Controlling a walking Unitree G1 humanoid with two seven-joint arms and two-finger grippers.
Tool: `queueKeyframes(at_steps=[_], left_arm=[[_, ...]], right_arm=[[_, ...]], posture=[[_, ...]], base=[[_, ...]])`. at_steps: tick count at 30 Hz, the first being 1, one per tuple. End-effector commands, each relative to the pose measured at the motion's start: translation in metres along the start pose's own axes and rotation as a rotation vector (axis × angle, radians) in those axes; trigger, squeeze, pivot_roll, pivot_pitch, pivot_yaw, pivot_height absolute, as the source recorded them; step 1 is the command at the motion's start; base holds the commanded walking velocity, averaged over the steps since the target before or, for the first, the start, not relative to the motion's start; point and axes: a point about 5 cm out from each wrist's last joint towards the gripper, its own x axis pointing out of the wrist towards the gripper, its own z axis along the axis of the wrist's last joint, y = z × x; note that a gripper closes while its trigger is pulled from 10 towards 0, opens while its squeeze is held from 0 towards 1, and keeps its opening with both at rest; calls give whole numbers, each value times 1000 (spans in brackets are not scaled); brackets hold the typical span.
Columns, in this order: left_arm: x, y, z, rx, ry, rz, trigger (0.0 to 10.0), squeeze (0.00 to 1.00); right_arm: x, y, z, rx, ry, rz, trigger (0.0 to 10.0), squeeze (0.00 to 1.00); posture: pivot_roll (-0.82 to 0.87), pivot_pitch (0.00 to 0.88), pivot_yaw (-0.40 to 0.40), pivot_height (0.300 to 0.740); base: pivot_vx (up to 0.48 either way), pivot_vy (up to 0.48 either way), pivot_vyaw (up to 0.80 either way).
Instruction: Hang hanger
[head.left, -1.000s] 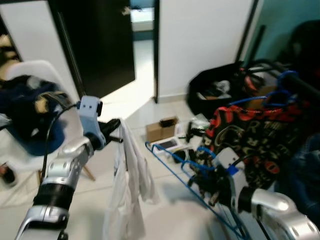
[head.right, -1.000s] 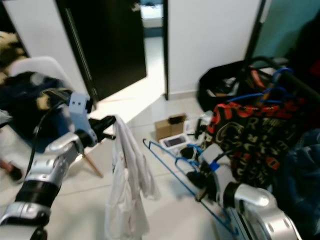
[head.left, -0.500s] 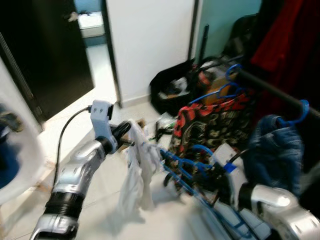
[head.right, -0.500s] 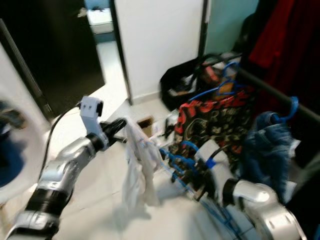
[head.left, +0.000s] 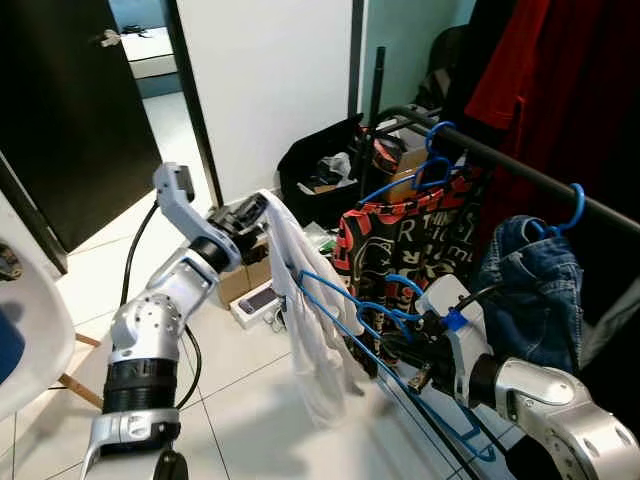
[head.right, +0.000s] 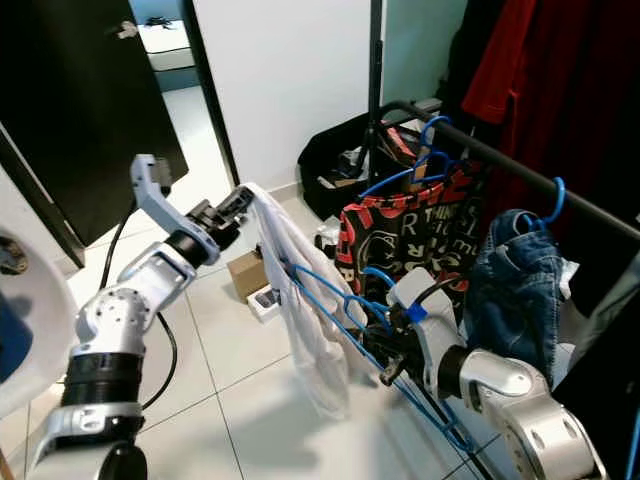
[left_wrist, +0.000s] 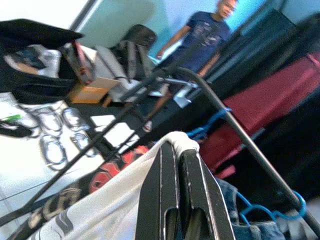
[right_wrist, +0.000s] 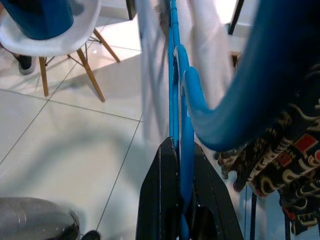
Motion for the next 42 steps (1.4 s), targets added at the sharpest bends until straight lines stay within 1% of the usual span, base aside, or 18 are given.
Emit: queueKeyframes(at_steps=[1, 2, 5, 6, 7, 9, 10, 12, 13, 14, 15, 16, 17, 21, 26, 34, 37, 42], left_arm=[[0, 2, 11, 5, -23, 11, 10000, 0], [-2, 2, 16, 8, -30, 11, 10000, 0], [-2, 1, 17, 2, -34, 4, 10000, 0], [-4, -2, 17, -18, -30, -12, 10000, 0], [-4, -2, 17, -18, -30, -12, 10000, 0], [-6, -15, 10, -76, 2, -83, 10000, 0], [-6, -15, 10, -76, 2, -83, 10000, 0], [-8, -25, 5, -131, 31, -154, 10000, 0], [-9, -29, 4, -153, 41, -182, 10000, 0], [-9, -29, 4, -153, 41, -182, 10000, 0], [-10, -31, 3, -165, 50, -209, 10000, 0], [-10, -31, 3, -165, 50, -209, 10000, 0], [-11, -32, 3, -165, 60, -224, 10000, 0], [-10, -30, 3, -161, 64, -218, 10000, 0], [-9, -26, 6, -165, 60, -204, 10000, 0], [-9, -25, 7, -162, 72, -204, 10000, 0], [-9, -25, 8, -155, 79, -202, 10000, 0], [-9, -24, 8, -158, 83, -202, 10000, 0]], right_arm=[[-4, -3, 11, -12, -65, -9, 10000, 0], [-8, -5, 17, -11, -98, -7, 10000, 0], [-11, -6, 21, -10, -122, -4, 10000, 0], [-12, -6, 25, -5, -145, -1, 10000, 0], [-12, -6, 25, -5, -145, -1, 10000, 0], [-12, -1, 33, 10, -203, 41, 10000, 0], [-12, -1, 33, 10, -203, 41, 10000, 0], [-14, 7, 37, 19, -243, 110, 10000, 0], [-16, 11, 37, 20, -248, 146, 10000, 0], [-16, 11, 37, 20, -248, 146, 10000, 0], [-20, 14, 36, 20, -244, 180, 10000, 0], [-20, 14, 36, 20, -244, 180, 10000, 0], [-24, 15, 34, 17, -229, 203, 10000, 0], [-32, 14, 30, 14, -198, 221, 10000, 0], [-42, 9, 28, 11, -175, 210, 10000, 0], [-47, 8, 30, 12, -182, 199, 10000, 0], [-56, 7, 29, 19, -183, 207, 10000, 0], [-64, 3, 29, 17, -177, 207, 10000, 0]], posture=[[-31, 0, 65, 740], [-32, 0, 62, 740], [-32, 0, 59, 740], [-32, 0, 58, 740], [-32, 0, 58, 740], [-30, 0, 58, 740], [-30, 0, 58, 740], [-25, 0, 57, 740], [-25, 0, 57, 740], [-25, 0, 57, 740], [-25, 0, 57, 740], [-25, 0, 57, 740], [-23, 0, 59, 740], [-22, 0, 62, 740], [-30, 0, 69, 740], [-35, 0, 76, 740], [-35, 0, 82, 740], [-41, 0, 85, 740]], base=[[0, 0, 0], [0, 0, 0], [0, 0, 0], [0, 0, 0], [0, 0, 0], [0, 0, 0], [0, 0, 0], [0, 0, 0], [0, 0, 0], [0, 0, 0], [0, 0, 0], [0, 0, 0], [0, 0, 0], [0, 0, 0], [0, 0, 0], [0, 0, 0], [0, 0, 0], [0, 0, 0]])
